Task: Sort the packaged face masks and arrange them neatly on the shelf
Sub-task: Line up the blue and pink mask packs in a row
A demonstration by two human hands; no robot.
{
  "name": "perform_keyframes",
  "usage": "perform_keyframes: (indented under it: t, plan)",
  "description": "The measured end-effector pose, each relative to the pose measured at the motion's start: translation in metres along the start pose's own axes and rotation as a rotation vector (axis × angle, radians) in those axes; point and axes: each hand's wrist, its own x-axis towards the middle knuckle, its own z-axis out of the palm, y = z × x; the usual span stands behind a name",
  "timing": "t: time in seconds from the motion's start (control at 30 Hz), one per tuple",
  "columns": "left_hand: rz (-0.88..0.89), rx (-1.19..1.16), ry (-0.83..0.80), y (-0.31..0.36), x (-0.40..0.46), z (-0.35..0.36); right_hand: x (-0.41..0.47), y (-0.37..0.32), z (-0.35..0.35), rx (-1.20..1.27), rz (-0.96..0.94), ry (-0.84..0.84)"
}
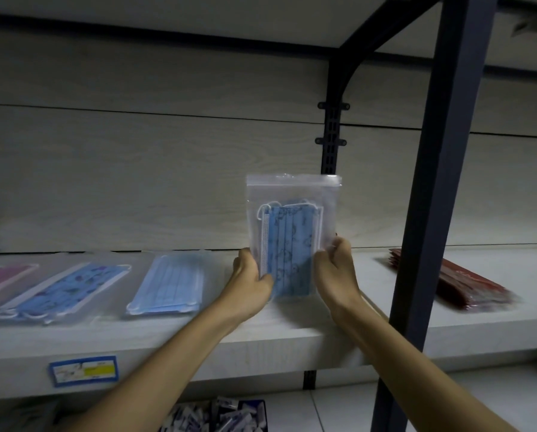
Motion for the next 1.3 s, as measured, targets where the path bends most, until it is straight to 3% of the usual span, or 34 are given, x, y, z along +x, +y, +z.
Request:
perform_keyframes:
  t: [0.17, 0.33, 0.63, 1.0, 1.17, 1.3]
  plan:
    - [-0.013, -0.002, 0.004, 0.017, 0.002, -0.006, 0.011, -0.010, 0.000, -0.100, -0.033, 0.097]
    - [-0.116, 0.009, 0.015, 0.037, 0.012, -0.016, 0.030, -0.027, -0.006, -0.461, -0.059, 0.181]
    - [-0.284, 0.091, -0.078, 0.029, 0.000, 0.000, 0.020, -0.006, -0.003, -0.864, 0.142, 0.034]
    - [-0.255, 0.498, -0.032, 0.031, -0.005, -0.004, 0.013, 0.005, -0.003, -1.086, 0.237, -0.075]
    - [-0.184, 0.660, 0.004, 0.034, -0.004, -0.015, 0.007, -0.003, 0.007, -1.161, -0.029, 0.119]
    - [-0.049, 0.857, 0.124, 0.033, -0.006, -0.033, 0.005, -0.019, 0.018, -1.130, -0.304, -0.011]
